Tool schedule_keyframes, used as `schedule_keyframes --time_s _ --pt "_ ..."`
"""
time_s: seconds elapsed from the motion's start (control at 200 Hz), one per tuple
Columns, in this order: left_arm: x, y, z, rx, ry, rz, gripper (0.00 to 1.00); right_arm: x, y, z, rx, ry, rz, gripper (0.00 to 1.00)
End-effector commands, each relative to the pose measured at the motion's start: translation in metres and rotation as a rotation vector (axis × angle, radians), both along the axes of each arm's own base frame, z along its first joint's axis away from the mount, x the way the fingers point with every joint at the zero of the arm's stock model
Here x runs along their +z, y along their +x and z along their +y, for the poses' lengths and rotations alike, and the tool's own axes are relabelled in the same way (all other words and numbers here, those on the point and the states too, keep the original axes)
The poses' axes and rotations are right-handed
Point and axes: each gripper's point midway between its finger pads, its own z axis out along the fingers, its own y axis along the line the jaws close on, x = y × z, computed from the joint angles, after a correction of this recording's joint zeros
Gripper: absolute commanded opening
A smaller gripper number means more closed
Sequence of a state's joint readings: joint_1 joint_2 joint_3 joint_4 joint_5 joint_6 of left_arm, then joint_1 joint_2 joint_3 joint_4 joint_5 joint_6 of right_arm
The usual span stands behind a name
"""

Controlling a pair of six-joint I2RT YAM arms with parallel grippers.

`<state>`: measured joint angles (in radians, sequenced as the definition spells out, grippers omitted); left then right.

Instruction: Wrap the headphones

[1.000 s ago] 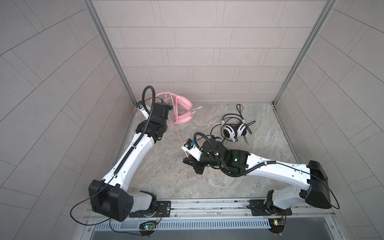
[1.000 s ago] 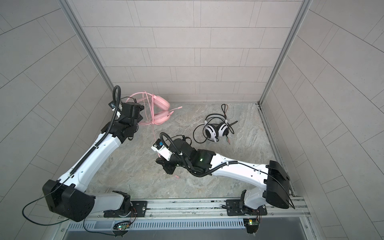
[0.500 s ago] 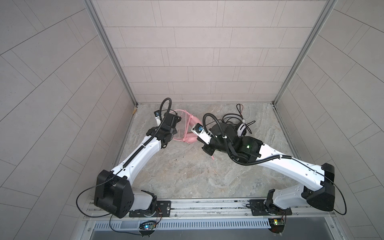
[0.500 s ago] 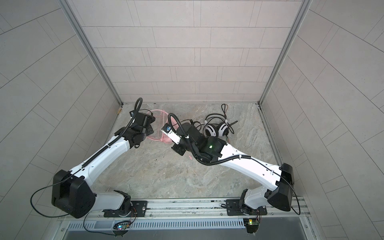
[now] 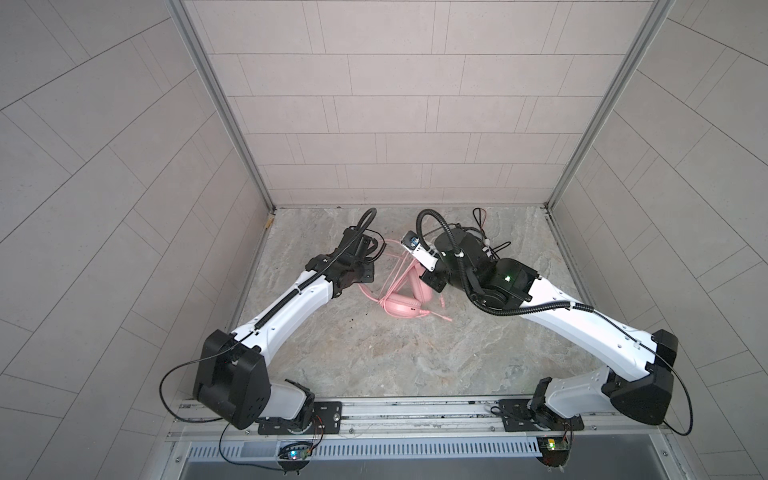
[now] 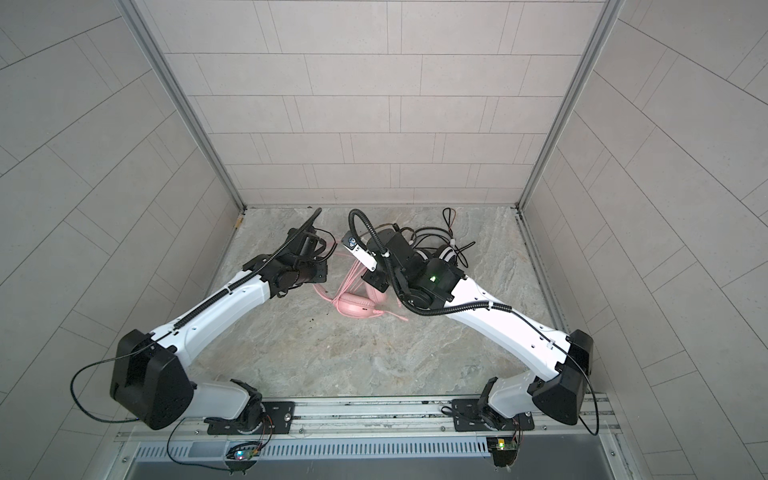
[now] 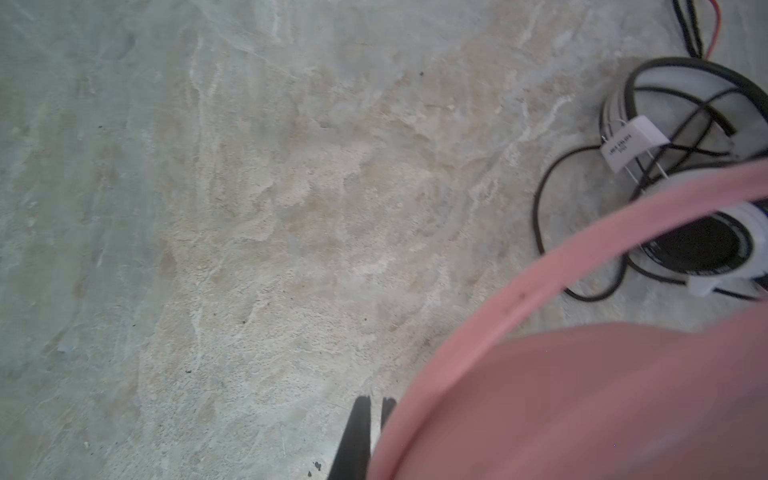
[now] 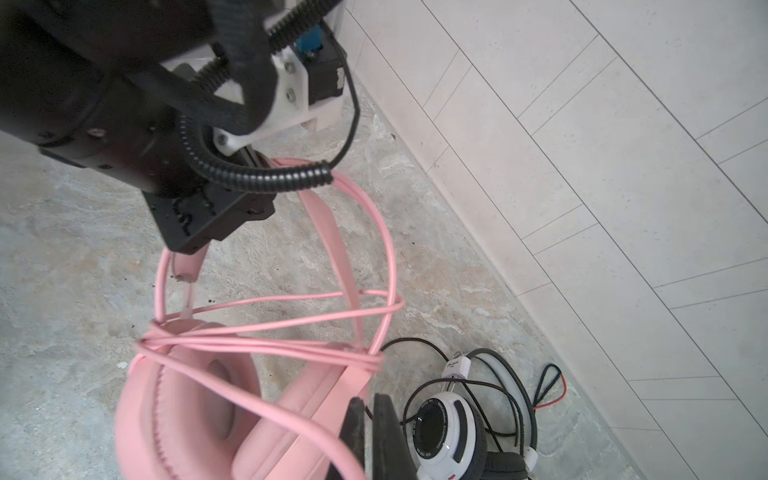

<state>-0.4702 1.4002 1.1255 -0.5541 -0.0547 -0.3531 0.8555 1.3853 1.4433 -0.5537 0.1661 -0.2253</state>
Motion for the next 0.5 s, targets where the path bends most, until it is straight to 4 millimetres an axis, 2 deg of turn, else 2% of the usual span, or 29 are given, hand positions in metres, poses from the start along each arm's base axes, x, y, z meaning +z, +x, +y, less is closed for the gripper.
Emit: schedule_keyframes --time_s 0.0,0.29,0.4,0.495 --pt "0.011 -0.019 -0.014 -0.156 -0.010 0.027 0.00 0.036 0.015 -0.026 -0.089 0.044 -0.096 0.00" --pt "0.039 -0.039 -0.015 -0.248 -0.049 -0.049 0.00 0.025 0.033 -0.043 -0.145 0.055 -0.074 0.00" --pt "0.053 -0.045 -0.014 -0.268 -0.071 -0.112 0.00 0.015 0.041 -0.047 -0.158 0.087 -0.046 0.00" --pt "0.066 -0.050 -0.022 -0.306 -0.147 -0.204 0.00 0.004 0.044 -0.046 -0.150 0.109 0.003 0.00"
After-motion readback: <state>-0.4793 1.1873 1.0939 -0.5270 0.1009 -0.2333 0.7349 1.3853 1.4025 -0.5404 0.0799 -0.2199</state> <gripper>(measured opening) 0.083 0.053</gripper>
